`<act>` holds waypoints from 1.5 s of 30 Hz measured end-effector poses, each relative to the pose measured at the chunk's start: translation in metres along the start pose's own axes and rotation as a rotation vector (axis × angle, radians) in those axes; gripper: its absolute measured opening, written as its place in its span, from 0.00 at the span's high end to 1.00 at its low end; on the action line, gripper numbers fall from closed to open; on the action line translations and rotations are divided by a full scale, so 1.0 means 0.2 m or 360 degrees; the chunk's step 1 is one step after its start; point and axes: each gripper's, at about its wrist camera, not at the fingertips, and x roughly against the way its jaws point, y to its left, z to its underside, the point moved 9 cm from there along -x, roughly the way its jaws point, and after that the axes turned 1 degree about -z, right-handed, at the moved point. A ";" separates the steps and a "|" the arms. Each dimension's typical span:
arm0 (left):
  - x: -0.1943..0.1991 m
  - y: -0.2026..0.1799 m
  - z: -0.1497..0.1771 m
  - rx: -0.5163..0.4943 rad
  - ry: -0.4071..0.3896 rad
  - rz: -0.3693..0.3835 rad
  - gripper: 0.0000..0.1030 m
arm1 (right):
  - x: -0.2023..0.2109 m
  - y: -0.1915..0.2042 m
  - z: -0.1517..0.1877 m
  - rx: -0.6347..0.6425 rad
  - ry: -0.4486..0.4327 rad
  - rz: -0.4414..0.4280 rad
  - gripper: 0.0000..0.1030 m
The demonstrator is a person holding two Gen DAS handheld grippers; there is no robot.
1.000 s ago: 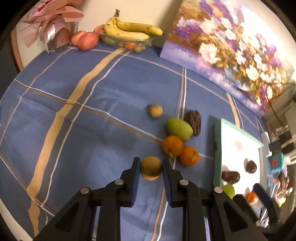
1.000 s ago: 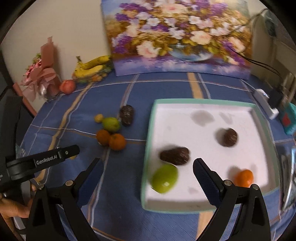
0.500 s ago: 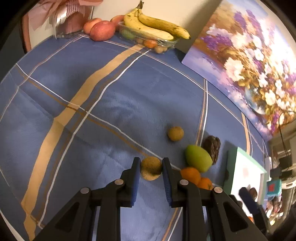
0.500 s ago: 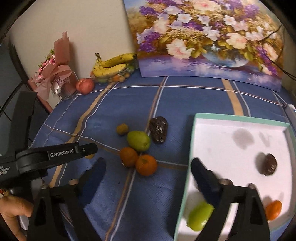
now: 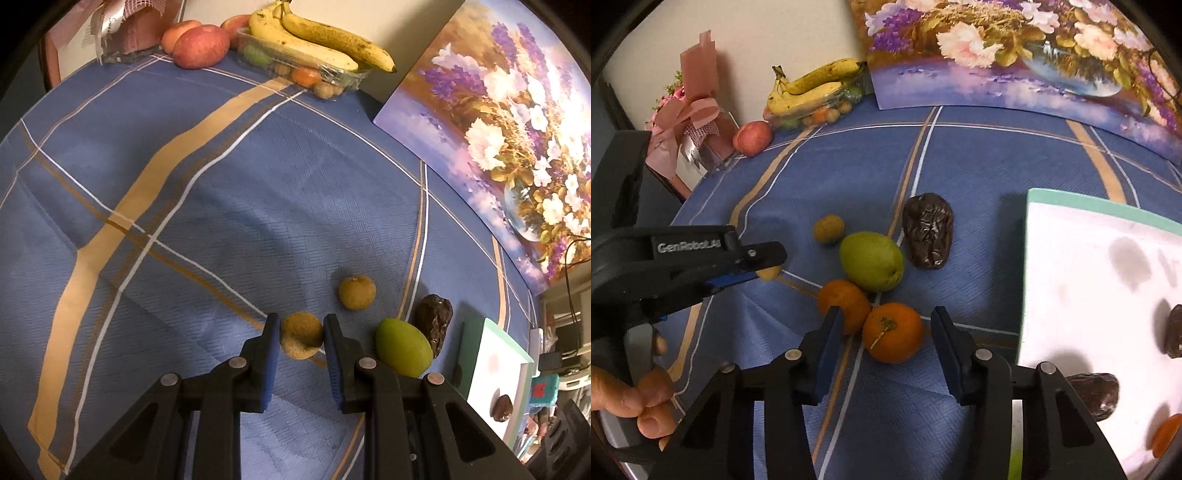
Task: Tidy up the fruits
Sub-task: 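Grasp the orange with the right tool while the left tool holds the brown fruit, then carry the brown fruit and the orange over the white tray with both tools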
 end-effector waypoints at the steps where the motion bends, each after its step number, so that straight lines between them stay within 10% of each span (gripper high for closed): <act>1: 0.00 0.00 0.00 -0.0002 0.0002 0.0000 0.76 | 0.00 0.00 0.00 -0.0003 -0.0001 -0.0008 0.52; 23: 0.07 -0.07 0.00 -0.0049 -0.0021 0.0041 0.76 | 0.02 -0.01 0.04 -0.0055 0.0019 -0.0094 0.65; 45: 0.36 -0.48 0.06 -0.0308 -0.0148 0.0229 0.76 | 0.44 -0.28 -0.08 -0.0183 -0.0240 0.0158 0.65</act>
